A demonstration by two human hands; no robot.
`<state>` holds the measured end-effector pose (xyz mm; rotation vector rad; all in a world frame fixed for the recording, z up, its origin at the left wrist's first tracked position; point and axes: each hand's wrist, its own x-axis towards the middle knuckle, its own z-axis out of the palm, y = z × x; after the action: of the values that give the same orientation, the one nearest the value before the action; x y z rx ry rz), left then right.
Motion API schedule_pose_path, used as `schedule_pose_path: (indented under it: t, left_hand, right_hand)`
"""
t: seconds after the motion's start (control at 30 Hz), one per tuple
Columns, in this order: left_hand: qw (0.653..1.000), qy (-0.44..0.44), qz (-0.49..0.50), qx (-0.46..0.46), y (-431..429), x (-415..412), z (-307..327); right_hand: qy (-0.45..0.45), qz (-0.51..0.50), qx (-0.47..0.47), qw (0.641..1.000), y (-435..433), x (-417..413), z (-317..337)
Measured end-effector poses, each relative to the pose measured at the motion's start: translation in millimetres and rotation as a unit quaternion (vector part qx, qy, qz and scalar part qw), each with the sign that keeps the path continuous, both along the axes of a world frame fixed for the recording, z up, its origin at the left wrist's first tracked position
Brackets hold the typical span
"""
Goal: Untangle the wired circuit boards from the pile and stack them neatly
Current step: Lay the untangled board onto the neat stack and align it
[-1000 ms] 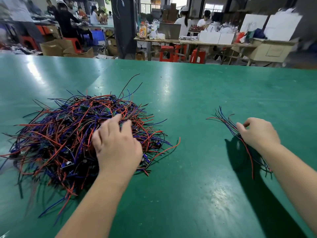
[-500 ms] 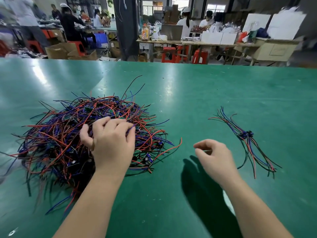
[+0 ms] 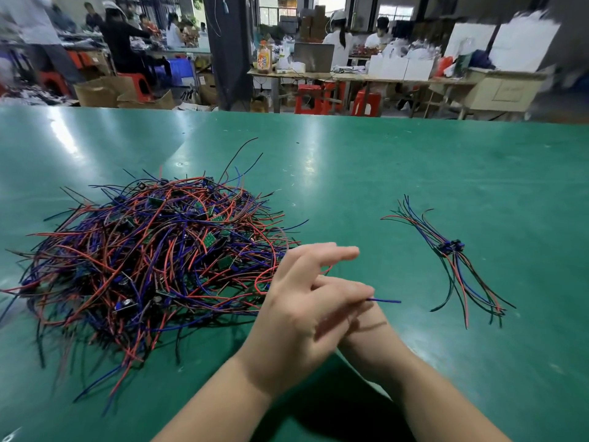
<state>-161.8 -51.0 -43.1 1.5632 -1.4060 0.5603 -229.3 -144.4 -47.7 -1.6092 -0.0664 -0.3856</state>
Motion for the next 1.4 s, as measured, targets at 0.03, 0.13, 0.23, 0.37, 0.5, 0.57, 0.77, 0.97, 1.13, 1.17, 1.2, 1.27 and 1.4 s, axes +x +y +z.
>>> schedule_pose_path:
  t: [0.03, 0.13, 0.23, 0.37, 0.5, 0.57, 0.77, 0.97, 1.13, 1.17, 1.2, 1.27, 1.4]
  left_hand:
    - [1.000, 0.000, 0.000, -0.001, -0.2, -1.9, 1.1]
    - [1.000, 0.000, 0.013, -0.002, 0.5, -0.6, 4.6]
    - [1.000, 0.023, 0.010, -0.002, 1.5, 1.6, 5.8]
    - [0.995, 0.022, 0.062, -0.070, 3.6, 4.8, 1.0]
    - [0.986, 0.125, 0.100, -0.046, 2.6, 10.7, -2.7]
    - [0.978, 0.168, 0.121, 0.006, 1.9, 10.9, -4.0]
    - [0.987, 0.111, 0.094, 0.066, -0.5, 15.1, -8.0]
    - [0.952, 0.306, -0.010, -0.025, -2.2, 6.5, -2.3]
    - [0.866, 0.486, -0.115, -0.008, -1.8, -1.0, 7.2]
    - [0.851, 0.507, -0.136, 0.005, -1.6, -1.6, 8.5]
    - [0.834, 0.529, -0.157, 0.019, -1.1, -2.3, 9.7]
    - [0.802, 0.568, -0.180, 0.043, -1.0, -2.8, 10.4]
    - [0.777, 0.611, -0.131, 0.078, -1.8, -2.0, 9.0]
  right_hand:
    - [-0.004, 0.006, -0.004, 1.000, -0.6, -1.6, 3.3]
    - [-0.028, 0.052, 0.016, 0.998, -1.7, -2.3, 12.1]
    - [-0.017, 0.022, 0.075, 0.997, -3.1, 1.2, 9.3]
    - [-0.019, -0.104, 0.045, 0.993, -13.0, 0.2, 7.1]
    - [-0.033, -0.204, 0.114, 0.972, -29.6, -2.6, 16.1]
    - [-0.019, -0.197, 0.242, 0.950, -32.5, -3.6, 18.8]
    - [-0.016, -0.190, 0.416, 0.889, -35.5, -2.7, 27.1]
    - [-0.016, -0.147, 0.460, 0.875, -40.3, -3.6, 26.6]
    - [0.015, -0.103, 0.416, 0.903, -40.2, -3.9, 25.5]
    - [0.021, -0.097, 0.407, 0.908, -40.0, -4.3, 25.0]
    - [0.029, -0.096, 0.400, 0.911, -40.4, -4.9, 24.6]
    - [0.049, -0.104, 0.385, 0.916, -42.3, -6.6, 25.6]
    - [0.122, -0.132, 0.304, 0.935, -47.7, -9.9, 25.5]
